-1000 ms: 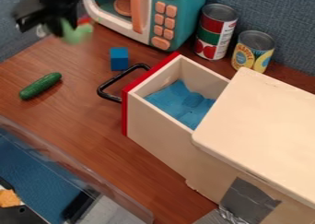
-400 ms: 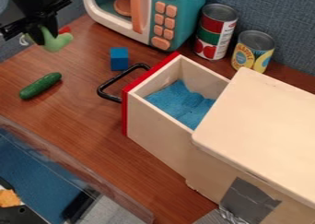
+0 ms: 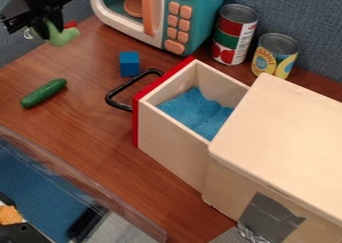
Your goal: Take the green doll out of the drawer and put it on top of table
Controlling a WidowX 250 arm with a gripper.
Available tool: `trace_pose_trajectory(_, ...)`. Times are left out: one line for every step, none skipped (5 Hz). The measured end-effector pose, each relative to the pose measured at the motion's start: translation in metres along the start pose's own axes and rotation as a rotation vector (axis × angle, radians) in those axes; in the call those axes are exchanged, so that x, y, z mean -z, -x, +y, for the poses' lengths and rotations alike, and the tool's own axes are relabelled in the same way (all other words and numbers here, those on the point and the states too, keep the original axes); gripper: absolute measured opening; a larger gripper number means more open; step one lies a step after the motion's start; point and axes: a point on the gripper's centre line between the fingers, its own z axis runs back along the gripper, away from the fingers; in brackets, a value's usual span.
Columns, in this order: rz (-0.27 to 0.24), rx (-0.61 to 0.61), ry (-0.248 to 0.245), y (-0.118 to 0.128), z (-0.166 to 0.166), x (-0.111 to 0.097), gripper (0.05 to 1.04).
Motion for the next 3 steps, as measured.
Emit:
trace_pose_trajectory(0.038, -0.013, -0.020, -0.009, -0.006, 0.011, 0.209)
trace_pose_trajectory(0.251, -0.041, -0.122, -0.011, -0.004, 0.026, 0.259)
trace_pose_trajectory(0.277, -0.023, -0.165, -0.017, -0.005, 0.024, 0.534)
